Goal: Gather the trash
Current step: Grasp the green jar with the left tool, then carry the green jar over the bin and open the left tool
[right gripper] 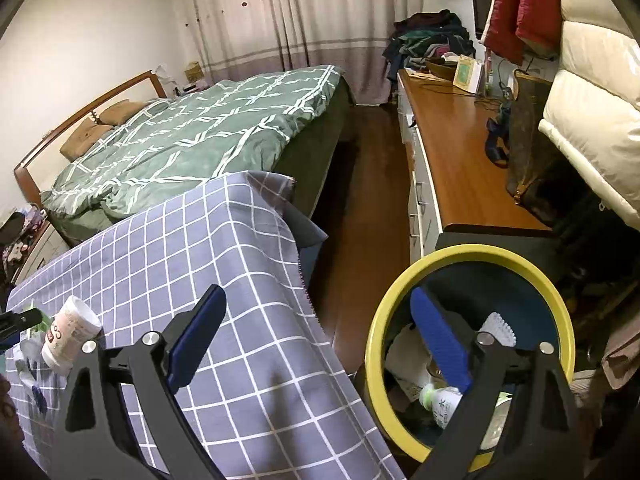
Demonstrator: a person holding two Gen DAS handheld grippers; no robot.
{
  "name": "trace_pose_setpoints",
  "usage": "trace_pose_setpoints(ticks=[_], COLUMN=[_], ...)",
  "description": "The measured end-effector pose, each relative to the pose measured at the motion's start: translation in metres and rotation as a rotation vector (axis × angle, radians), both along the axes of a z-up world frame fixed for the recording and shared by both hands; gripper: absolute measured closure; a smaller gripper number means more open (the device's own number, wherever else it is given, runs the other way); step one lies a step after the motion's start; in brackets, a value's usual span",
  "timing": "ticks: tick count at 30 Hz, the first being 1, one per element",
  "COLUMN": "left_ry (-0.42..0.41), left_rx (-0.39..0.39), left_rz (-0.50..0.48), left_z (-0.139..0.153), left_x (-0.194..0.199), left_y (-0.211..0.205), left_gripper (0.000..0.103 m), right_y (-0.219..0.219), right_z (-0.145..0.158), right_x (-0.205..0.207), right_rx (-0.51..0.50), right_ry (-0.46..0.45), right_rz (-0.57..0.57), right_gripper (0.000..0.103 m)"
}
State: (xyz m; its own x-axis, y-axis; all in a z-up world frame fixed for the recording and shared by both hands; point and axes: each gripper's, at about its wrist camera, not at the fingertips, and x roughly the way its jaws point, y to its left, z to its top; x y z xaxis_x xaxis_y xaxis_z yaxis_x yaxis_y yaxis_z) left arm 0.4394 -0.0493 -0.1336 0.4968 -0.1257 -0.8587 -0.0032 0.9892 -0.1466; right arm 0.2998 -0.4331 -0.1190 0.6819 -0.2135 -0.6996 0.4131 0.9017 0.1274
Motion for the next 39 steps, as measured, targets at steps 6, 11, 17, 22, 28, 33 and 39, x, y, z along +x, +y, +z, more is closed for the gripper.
trace_pose_setpoints(ticks=[6,11,17,22,28,33,39], left_ry=[0.009,0.003,-0.080,-0.162,-0.275,-0.292,-0.260], left_rx=[0.020,0.033,0.033,0.013,0.010,-0.029,-0.053], left_rz=[-0.013,-0.027,-0.064,-0.135,-0.256,-0.380,-0.542], left_z=[-0.005,-0.005,0.025,0.063,0.111,0.126,0.120], left_x=[0.005,0.003,-0.023,-0.054,-0.098,-0.128,-0.149], left_y=[-0.008,-0.012,-0.026,-0.048,-0.092,-0.144,-0.227], left_gripper=[0.051,0.052,0.052,0.052,0.052,0.052,0.052], right_y=[-0.003,-0.005,-0.014,-0.031,-0.049,-0.071,-0.107], right_z=[0.004,0.006,0.015,0.022,0.048,0.047,0.034], right_x=[-0.004,-0.006,-0.013,-0.024,-0.065,-0.113,-0.170], right_rx=[0.018,0.026,0.018,0.075,0.079,0.023,0.023], right_ry=[-0.018,-0.027,-0.052,-0.064,-0.137,-0.130,-0.116], right_rz=[0.004,0.003,-0.022,-0.020,0.004,-0.007,-0.087], right_gripper=[0.014,0.014,0.014,0.014,0.014,0.014,0.014])
